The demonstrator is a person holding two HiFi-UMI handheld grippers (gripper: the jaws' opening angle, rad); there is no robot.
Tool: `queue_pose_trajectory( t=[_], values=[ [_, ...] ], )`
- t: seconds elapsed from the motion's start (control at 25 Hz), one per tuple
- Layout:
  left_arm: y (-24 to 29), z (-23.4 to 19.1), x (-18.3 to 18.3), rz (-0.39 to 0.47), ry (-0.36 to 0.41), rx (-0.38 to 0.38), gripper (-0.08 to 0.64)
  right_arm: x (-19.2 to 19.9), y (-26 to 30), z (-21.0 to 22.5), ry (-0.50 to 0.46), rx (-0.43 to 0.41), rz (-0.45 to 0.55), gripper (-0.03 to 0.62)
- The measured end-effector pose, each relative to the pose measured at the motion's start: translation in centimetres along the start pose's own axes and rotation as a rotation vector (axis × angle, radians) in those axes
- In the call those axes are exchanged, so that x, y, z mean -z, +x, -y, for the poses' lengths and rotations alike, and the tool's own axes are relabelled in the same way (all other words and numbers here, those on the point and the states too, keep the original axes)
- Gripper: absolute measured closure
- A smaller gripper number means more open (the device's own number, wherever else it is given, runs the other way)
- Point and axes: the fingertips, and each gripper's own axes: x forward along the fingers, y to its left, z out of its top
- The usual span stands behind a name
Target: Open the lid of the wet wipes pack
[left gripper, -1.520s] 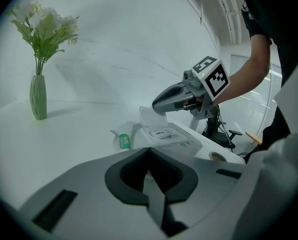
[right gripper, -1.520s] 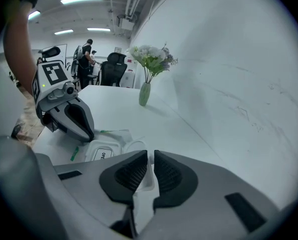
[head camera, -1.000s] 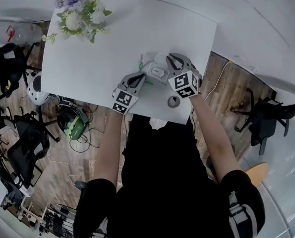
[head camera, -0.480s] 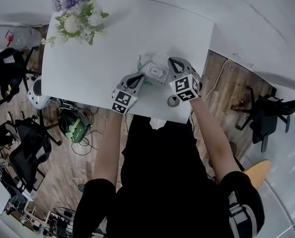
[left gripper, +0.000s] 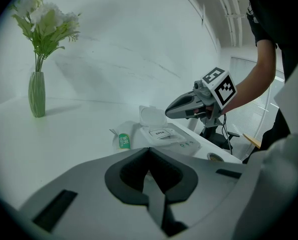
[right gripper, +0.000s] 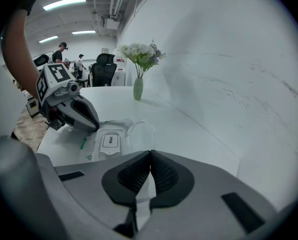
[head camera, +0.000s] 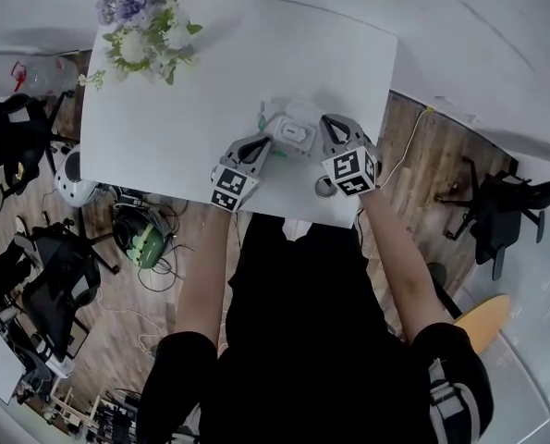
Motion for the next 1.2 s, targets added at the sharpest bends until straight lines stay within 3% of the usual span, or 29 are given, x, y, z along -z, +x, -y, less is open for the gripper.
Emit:
queue_pose_trajectory(
  t=[1.2],
  values=[
    [-0.5, 0.3, 0.2, -0.005, -0.008, 0.011, 0.537, 1.8, -5.0, -3.9, 0.063, 0.090, 0.011, 0.578]
  ],
)
